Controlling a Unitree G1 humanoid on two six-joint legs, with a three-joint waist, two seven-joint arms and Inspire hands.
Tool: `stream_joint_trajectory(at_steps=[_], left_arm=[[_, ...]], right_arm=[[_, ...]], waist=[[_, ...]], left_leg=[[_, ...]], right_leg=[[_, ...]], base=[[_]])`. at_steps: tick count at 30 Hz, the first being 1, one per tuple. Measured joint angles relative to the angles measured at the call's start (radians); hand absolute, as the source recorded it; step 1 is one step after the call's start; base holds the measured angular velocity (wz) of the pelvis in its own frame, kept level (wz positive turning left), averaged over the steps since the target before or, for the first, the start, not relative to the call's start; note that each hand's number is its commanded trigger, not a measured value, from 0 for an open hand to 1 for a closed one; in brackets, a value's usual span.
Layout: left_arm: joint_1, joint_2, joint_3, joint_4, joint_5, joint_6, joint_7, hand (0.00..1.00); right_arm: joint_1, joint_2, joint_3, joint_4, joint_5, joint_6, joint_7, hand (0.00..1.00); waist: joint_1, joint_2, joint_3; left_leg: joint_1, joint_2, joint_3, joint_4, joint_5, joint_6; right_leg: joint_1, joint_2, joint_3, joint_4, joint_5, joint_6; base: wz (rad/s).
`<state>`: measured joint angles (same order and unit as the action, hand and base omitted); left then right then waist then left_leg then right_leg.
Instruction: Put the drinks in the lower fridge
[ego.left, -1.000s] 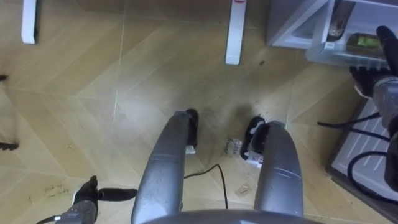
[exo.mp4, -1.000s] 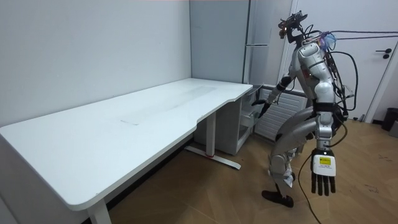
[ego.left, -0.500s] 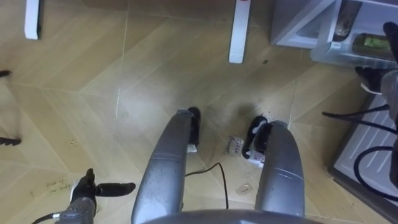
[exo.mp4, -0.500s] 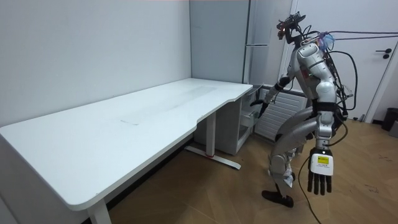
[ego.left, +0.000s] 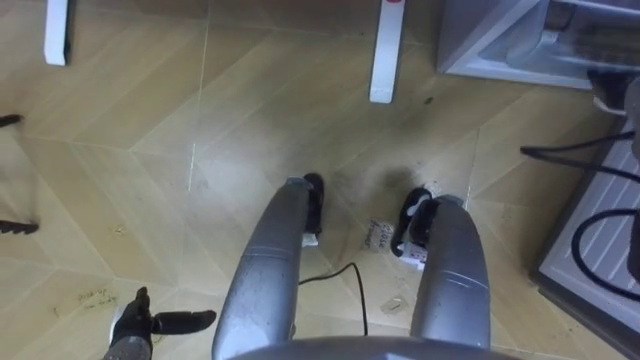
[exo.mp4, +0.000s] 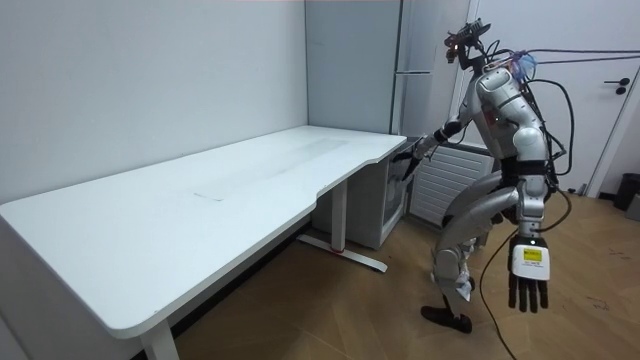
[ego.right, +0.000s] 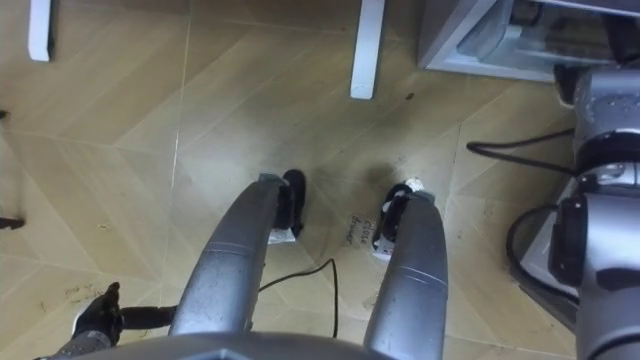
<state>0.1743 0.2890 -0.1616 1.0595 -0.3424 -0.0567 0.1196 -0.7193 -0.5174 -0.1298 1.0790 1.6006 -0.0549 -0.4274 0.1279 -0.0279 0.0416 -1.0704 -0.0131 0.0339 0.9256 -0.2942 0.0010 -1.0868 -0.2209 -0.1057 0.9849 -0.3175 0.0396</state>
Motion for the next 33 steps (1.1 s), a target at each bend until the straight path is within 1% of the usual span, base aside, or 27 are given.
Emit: stream_joint_trajectory(at_steps=[4, 7, 12, 25, 28, 31, 33], left_arm=[[0.0, 0.0, -0.008, -0.007, -0.017, 0.0, 0.002, 0.0], [0.003, 0.0, -0.008, -0.008, -0.018, 0.0, 0.012, 0.0], [0.006, -0.001, -0.009, -0.006, -0.017, 0.0, 0.017, 0.0], [0.011, -0.002, -0.009, -0.038, -0.017, 0.005, 0.003, 0.0], [0.013, -0.002, -0.009, -0.04, -0.015, 0.009, 0.0, 0.0], [0.015, 0.0, -0.018, -0.046, -0.017, 0.028, -0.014, 0.0], [0.015, 0.0, -0.028, -0.057, -0.017, 0.044, -0.024, 0.0]], right_arm=[[0.0, -0.001, 0.002, -0.023, -0.004, 0.0, -0.019, 0.0], [0.0, -0.002, 0.027, -0.034, -0.004, 0.0, -0.043, 0.0], [0.0, -0.003, 0.03, -0.034, -0.012, 0.0, -0.06, 0.0], [0.0, -0.003, 0.061, -0.032, -0.015, 0.003, -0.06, 0.0], [0.009, -0.003, 0.067, -0.027, -0.016, 0.004, -0.043, 0.0], [0.04, -0.003, 0.067, -0.008, -0.016, 0.005, 0.02, 0.0], [0.065, -0.003, 0.067, 0.006, -0.012, 0.014, 0.073, 0.0]], waist=[[0.0, 0.0, 0.0], [0.0, 0.0, -0.0002], [0.007, 0.001, -0.0002], [0.004, 0.003, 0.0003], [0.005, 0.005, 0.0011], [0.008, 0.007, 0.0023], [0.012, 0.005, 0.0032]], left_leg=[[0.003, -0.001, -0.001, -0.006, 0.001, -0.001], [0.019, -0.006, -0.002, -0.01, 0.004, 0.004], [0.049, -0.009, -0.007, -0.033, 0.007, 0.008], [0.083, -0.01, -0.004, -0.067, 0.015, 0.009], [0.099, -0.008, -0.005, -0.08, 0.015, 0.009], [0.126, -0.004, -0.008, -0.094, 0.015, 0.009], [0.146, 0.001, -0.01, -0.109, 0.014, 0.009]], right_leg=[[0.007, -0.003, -0.004, -0.011, 0.005, 0.005], [0.024, -0.006, -0.004, -0.016, 0.007, 0.007], [0.059, -0.006, -0.011, -0.04, 0.009, 0.011], [0.088, -0.005, -0.011, -0.069, 0.016, 0.012], [0.108, -0.004, -0.019, -0.088, 0.019, 0.012], [0.14, 0.004, -0.024, -0.112, 0.026, 0.007], [0.164, 0.014, -0.024, -0.137, 0.033, 0.007]], base=[[0.01], [0.01], [0.01], [0.0], [0.0], [-0.02], [-0.07]])
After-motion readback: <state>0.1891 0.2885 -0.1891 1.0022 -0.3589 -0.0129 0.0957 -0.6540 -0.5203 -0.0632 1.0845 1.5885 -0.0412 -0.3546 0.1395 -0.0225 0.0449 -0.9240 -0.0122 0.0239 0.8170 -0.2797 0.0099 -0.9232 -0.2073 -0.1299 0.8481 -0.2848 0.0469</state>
